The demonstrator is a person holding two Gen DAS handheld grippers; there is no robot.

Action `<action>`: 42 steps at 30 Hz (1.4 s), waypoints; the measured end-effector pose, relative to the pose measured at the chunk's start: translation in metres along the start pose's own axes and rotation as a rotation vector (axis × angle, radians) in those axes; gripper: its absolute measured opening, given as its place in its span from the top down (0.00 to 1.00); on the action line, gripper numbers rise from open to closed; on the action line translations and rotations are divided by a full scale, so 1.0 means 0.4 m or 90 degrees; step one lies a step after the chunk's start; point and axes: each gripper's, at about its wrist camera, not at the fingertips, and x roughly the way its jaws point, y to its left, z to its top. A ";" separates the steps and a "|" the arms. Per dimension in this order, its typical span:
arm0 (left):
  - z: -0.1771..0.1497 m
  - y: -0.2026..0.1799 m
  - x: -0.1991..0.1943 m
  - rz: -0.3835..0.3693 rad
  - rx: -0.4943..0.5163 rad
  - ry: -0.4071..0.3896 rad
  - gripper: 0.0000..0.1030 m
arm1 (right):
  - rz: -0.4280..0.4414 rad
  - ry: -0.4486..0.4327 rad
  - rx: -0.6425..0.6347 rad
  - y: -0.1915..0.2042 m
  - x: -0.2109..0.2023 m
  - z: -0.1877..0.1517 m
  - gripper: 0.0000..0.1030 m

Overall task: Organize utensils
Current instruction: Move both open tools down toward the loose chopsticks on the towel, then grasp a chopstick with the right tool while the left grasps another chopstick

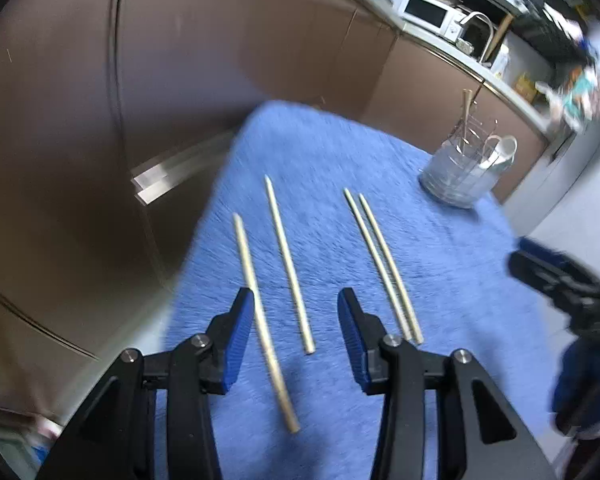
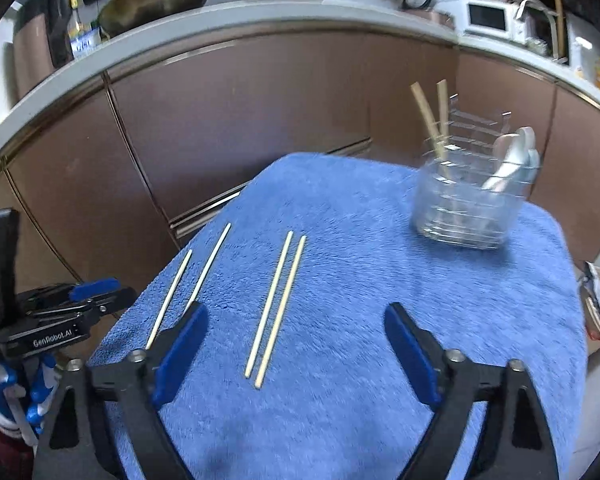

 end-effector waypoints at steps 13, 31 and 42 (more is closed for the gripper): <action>0.187 0.072 0.221 -0.069 -0.069 0.118 0.71 | 0.061 0.182 0.010 -0.053 0.350 0.149 0.75; 0.253 0.039 0.353 0.015 -0.045 0.169 0.96 | 0.024 0.254 -0.038 -0.029 0.471 0.174 0.92; 0.217 0.000 0.218 -0.026 -0.059 0.068 0.96 | 0.067 0.144 -0.019 -0.065 0.229 0.133 0.94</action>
